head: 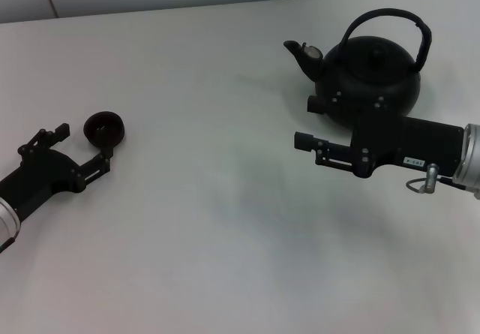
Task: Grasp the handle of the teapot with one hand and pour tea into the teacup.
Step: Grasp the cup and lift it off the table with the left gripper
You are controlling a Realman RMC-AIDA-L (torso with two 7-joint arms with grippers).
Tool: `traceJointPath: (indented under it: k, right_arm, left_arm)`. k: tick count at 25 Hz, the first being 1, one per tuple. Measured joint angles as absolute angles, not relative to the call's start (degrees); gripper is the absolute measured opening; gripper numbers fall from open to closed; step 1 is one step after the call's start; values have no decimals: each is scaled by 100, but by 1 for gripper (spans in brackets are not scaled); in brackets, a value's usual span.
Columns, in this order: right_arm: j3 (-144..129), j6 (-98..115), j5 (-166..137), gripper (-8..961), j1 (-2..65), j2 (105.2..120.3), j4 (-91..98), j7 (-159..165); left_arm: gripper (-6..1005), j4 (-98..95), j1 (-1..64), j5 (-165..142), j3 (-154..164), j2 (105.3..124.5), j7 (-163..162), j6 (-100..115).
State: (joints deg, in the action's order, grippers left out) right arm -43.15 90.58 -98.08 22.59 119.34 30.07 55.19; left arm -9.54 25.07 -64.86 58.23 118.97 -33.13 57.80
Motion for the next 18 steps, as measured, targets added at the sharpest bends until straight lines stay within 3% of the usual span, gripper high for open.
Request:
traceJointPath:
  k: [18]
  right_arm:
    - [-4252,9048,-9738,618,2217,11922,3126,5468]
  left_arm:
    - [860,-946,2674,-6513,5925,11909,-3384,5624]
